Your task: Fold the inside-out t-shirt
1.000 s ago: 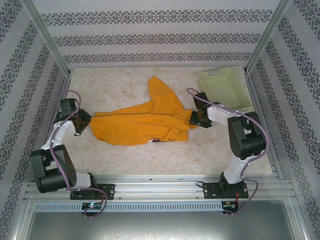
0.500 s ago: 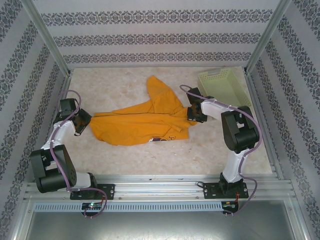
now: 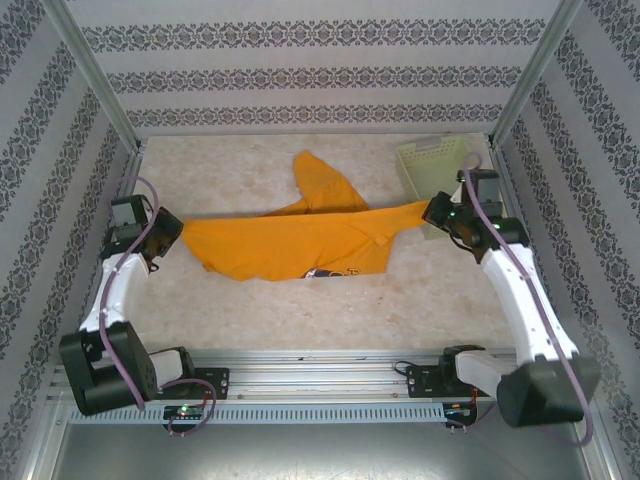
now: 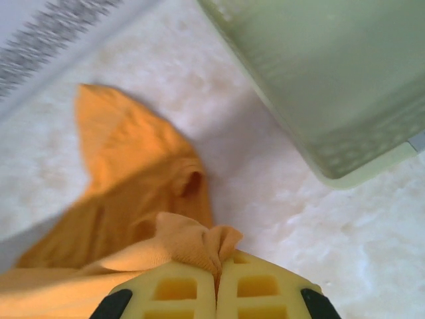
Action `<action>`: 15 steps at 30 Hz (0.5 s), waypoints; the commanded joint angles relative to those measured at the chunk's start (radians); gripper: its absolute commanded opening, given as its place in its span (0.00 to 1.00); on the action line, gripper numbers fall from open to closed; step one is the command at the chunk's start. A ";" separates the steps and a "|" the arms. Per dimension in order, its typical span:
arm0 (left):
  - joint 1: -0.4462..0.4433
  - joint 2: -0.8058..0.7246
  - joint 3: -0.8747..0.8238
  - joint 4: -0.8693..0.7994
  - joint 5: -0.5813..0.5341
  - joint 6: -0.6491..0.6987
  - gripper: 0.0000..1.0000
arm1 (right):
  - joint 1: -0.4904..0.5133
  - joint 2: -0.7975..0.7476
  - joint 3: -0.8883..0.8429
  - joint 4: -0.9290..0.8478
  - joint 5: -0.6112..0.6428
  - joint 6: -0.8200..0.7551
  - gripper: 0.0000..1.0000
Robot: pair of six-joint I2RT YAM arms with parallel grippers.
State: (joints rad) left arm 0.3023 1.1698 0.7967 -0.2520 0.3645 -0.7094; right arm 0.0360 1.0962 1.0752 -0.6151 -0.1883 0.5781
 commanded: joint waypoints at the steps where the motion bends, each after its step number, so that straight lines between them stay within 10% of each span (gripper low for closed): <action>1: -0.017 -0.110 -0.014 0.111 0.086 -0.006 0.00 | -0.036 -0.075 0.065 -0.124 -0.120 0.057 0.00; 15: -0.058 -0.533 0.240 -0.028 0.173 0.038 0.00 | -0.081 -0.310 0.616 -0.309 0.056 0.029 0.00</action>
State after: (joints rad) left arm 0.2497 0.6998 0.9535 -0.2508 0.5426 -0.7074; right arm -0.0376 0.8116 1.5871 -0.8856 -0.2222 0.6285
